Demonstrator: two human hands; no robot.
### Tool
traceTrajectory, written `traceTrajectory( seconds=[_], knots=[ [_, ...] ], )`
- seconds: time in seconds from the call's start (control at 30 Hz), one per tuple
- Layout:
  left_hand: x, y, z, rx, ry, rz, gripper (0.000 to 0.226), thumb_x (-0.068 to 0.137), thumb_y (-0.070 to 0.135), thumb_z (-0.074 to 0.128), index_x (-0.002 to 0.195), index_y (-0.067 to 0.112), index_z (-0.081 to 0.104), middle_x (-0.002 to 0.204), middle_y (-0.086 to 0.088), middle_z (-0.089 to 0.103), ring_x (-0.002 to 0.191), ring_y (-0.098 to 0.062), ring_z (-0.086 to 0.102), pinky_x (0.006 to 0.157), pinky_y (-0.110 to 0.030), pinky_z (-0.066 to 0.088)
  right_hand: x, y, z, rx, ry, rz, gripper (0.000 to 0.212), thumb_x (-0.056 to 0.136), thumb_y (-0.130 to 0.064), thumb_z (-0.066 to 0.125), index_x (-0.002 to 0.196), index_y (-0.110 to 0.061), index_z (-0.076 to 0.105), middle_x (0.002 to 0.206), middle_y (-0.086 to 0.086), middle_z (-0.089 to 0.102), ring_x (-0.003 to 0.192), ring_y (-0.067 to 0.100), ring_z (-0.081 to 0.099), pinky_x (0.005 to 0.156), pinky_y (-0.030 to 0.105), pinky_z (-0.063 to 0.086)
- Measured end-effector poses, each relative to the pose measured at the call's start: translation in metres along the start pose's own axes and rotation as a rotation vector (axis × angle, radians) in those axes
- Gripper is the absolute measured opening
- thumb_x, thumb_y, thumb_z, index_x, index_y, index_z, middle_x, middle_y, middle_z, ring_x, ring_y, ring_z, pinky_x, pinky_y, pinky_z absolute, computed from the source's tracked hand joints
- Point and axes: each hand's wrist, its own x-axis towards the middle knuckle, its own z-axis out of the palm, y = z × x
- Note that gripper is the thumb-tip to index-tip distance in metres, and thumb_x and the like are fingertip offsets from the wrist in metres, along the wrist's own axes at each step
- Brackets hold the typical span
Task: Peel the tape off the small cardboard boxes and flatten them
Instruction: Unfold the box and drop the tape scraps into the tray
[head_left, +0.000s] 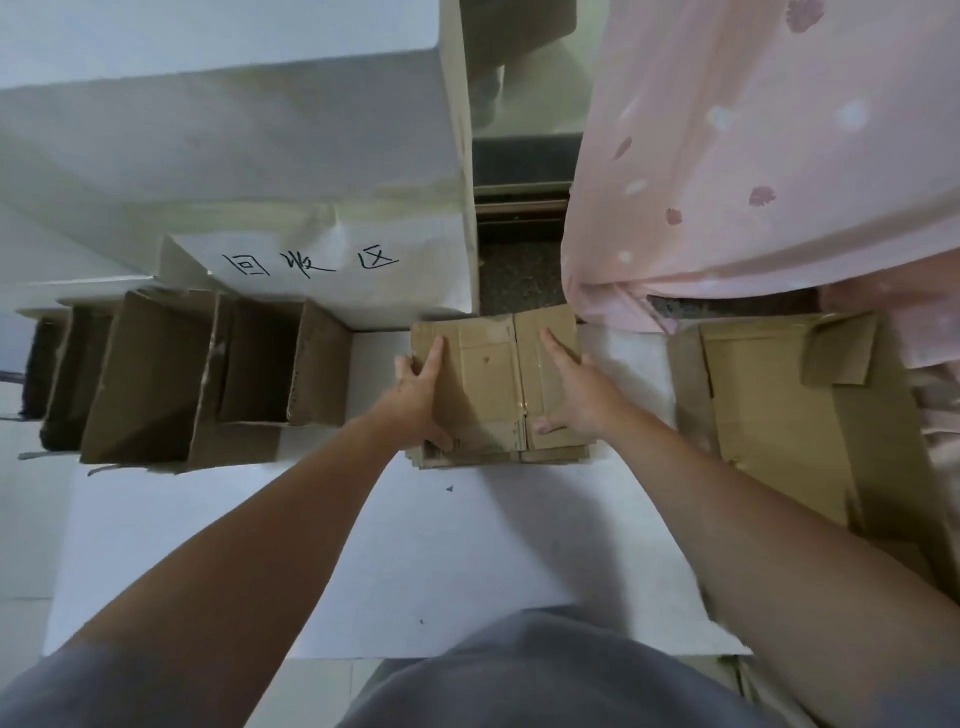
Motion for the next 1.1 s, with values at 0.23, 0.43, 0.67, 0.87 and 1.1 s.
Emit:
traceTrajectory(
  seconds=[0.23, 0.43, 0.67, 0.87, 1.1],
  knots=[
    [-0.004, 0.003, -0.004, 0.232, -0.008, 0.013, 0.151, 0.069, 0.04, 0.095, 0.157, 0.04, -0.027, 0.154, -0.015, 0.012, 0.102, -0.031, 0.054, 0.093, -0.046, 0.057, -0.009, -0.005, 0.001, 0.043, 0.017, 0.024, 0.143, 0.06, -0.028, 0.099, 0.158, -0.047, -0.004, 0.153, 0.02, 0.02, 0.133, 0.04, 0.048, 0.108, 0.046, 0.046],
    [-0.01, 0.002, 0.001, 0.678, 0.184, 0.13, 0.151, 0.068, 0.077, 0.078, 0.161, 0.009, -0.019, 0.168, -0.018, -0.015, 0.157, -0.04, -0.003, 0.128, -0.05, 0.013, -0.016, -0.012, 0.015, -0.079, 0.117, 0.066, 0.135, 0.06, -0.036, 0.097, 0.156, -0.047, 0.003, 0.136, 0.011, 0.027, 0.127, 0.034, 0.04, 0.098, 0.044, 0.048],
    [-0.004, 0.014, 0.008, 0.666, 0.121, 0.217, 0.146, 0.071, 0.054, 0.089, 0.16, 0.003, -0.015, 0.168, -0.022, -0.013, 0.158, -0.041, -0.005, 0.127, -0.046, 0.014, -0.024, -0.021, 0.026, -0.506, 0.305, -0.058, 0.111, 0.067, -0.051, 0.088, 0.154, -0.023, 0.026, 0.159, 0.015, 0.01, 0.147, 0.036, 0.013, 0.118, 0.047, 0.024],
    [-0.011, 0.009, 0.015, 0.695, 0.16, 0.301, 0.119, 0.085, 0.045, 0.081, 0.162, 0.002, 0.0, 0.167, -0.016, 0.004, 0.156, -0.034, 0.011, 0.122, -0.04, 0.029, -0.029, -0.024, 0.043, -0.569, 0.178, -0.101, 0.092, 0.092, -0.022, 0.071, 0.161, -0.011, 0.011, 0.167, 0.016, 0.001, 0.154, 0.034, 0.005, 0.124, 0.04, 0.02],
    [-0.002, 0.01, 0.006, 0.667, -0.006, 0.299, 0.122, 0.088, 0.045, 0.078, 0.163, 0.007, -0.01, 0.171, -0.012, -0.016, 0.159, -0.032, -0.008, 0.123, -0.046, 0.028, -0.016, -0.031, 0.044, -0.653, 0.034, -0.042, 0.095, 0.094, -0.016, 0.062, 0.16, -0.005, -0.004, 0.165, 0.026, -0.016, 0.153, 0.045, -0.01, 0.127, 0.049, 0.005]
  ],
)
